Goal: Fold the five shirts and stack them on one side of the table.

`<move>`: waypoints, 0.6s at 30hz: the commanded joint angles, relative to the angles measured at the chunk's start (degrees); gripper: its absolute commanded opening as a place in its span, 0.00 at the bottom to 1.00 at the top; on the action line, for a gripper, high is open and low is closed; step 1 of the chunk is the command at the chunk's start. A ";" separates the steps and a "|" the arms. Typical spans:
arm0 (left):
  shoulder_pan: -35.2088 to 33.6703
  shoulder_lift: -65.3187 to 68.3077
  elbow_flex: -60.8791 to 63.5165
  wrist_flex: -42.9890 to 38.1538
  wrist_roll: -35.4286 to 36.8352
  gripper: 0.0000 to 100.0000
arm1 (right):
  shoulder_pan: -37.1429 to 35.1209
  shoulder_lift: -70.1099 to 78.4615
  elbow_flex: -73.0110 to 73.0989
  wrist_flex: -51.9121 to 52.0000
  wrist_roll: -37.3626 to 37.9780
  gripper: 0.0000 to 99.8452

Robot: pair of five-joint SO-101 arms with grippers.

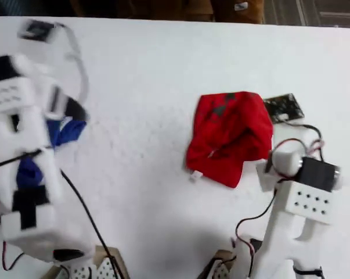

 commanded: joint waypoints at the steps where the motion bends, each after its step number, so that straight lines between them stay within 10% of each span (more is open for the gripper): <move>1: 7.21 -8.18 13.14 -1.41 -4.84 0.35 | -4.70 -1.10 -0.62 -4.88 -3.16 0.31; 18: 5.01 -11.69 28.70 -6.95 -5.63 0.35 | -5.76 46.90 -19.60 -25.36 1.41 0.31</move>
